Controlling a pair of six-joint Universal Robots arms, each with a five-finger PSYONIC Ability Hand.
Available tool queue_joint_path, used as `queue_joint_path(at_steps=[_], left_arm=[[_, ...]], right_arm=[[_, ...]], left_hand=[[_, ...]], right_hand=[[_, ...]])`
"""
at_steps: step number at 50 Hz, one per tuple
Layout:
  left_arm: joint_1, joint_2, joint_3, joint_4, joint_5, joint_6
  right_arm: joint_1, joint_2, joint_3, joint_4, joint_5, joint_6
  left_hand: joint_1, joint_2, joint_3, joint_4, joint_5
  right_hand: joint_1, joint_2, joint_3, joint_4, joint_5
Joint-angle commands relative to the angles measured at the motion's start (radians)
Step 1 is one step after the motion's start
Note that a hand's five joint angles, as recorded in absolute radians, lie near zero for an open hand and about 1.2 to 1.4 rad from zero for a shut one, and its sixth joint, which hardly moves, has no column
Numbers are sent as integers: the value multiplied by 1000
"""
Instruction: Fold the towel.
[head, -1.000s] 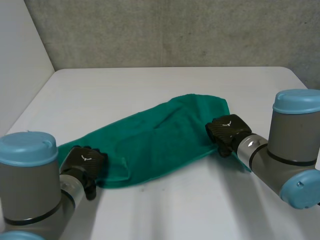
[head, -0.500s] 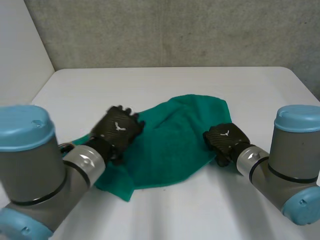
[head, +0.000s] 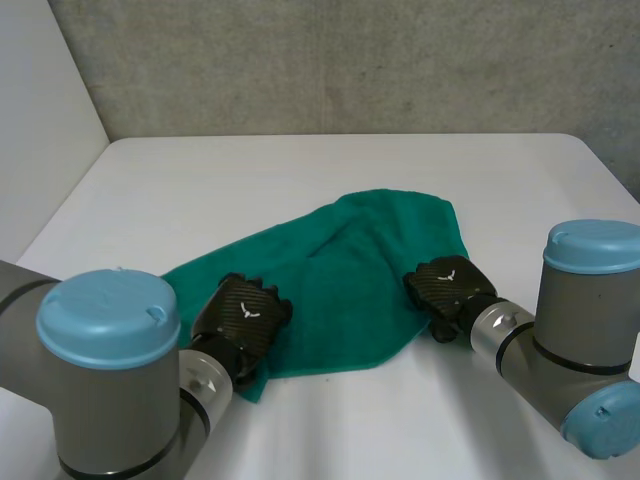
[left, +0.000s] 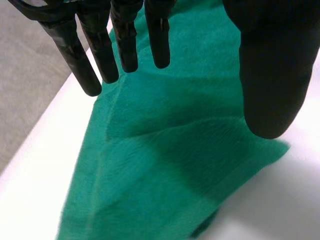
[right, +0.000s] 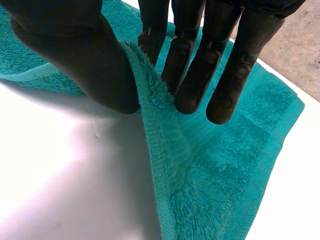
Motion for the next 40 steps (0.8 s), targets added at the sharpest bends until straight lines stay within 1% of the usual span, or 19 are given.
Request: queue_joint_path(at_steps=[1,5,7,8,15,19,23,24,27,29,30,33,34,35,36,38,39,40], left_arm=[[-15,-74,15,46,-47,-185],[-14,-123,27,64,-104,-198],[-14,-131,30,69,-112,-198],[-14,-149,35,86,-135,-195],[-3,-166,33,127,-150,-185],[12,-167,27,138,-152,-159],[40,-158,16,144,-158,-129],[46,-148,9,150,-161,-123],[54,-115,1,161,-162,-121],[61,-91,-5,169,-161,-121],[72,-66,-16,170,-161,-119],[101,6,-37,170,-153,-118],[101,6,-37,170,-153,-118],[107,29,-40,169,-152,-115],[126,113,-48,153,-147,-100],[144,176,-54,141,-136,-83],[172,240,-57,127,-111,-72],[172,241,-57,127,-110,-72]], right_arm=[[1,5,4,0,-1,-2],[1,12,6,0,1,-3],[1,14,7,0,-1,-5],[1,14,8,0,-1,-5],[1,14,8,0,-1,-6],[-1,14,8,-1,1,-6],[-1,14,4,-1,5,-8],[-1,14,3,0,7,-9],[-2,15,-6,2,16,-9],[-2,14,-14,9,21,-11],[-2,12,-19,16,24,-11],[-5,-2,-45,45,27,-28],[-5,-6,-51,61,27,-40],[-10,-27,-63,106,28,-67],[-14,-46,-72,130,30,-81],[-33,-89,-92,184,33,-112],[-50,-132,-115,234,36,-141],[-56,-152,-127,258,36,-155]], left_hand=[[179,177,176,175,171],[217,215,214,213,209],[220,218,217,216,212],[229,227,226,225,221],[232,230,229,228,224],[256,253,252,251,247],[417,414,413,412,409],[545,542,542,540,537],[754,751,751,749,746],[953,951,950,949,945],[995,992,991,990,987],[995,992,992,990,987],[995,992,992,990,987],[995,992,992,990,987],[995,992,992,990,987],[995,992,992,990,987],[995,992,992,990,987],[995,992,992,990,987]], right_hand=[[412,219,214,207,227],[412,219,214,207,227],[412,219,214,207,227],[412,219,214,207,227],[412,219,214,207,227],[412,219,214,207,227],[412,219,214,207,227],[412,219,214,207,227],[412,219,214,207,227],[412,219,214,207,227],[412,219,214,207,227],[412,219,214,207,227],[412,219,214,207,227],[412,219,214,207,227],[412,219,214,207,227],[412,219,214,207,227],[412,219,214,207,227],[412,219,214,207,227]])
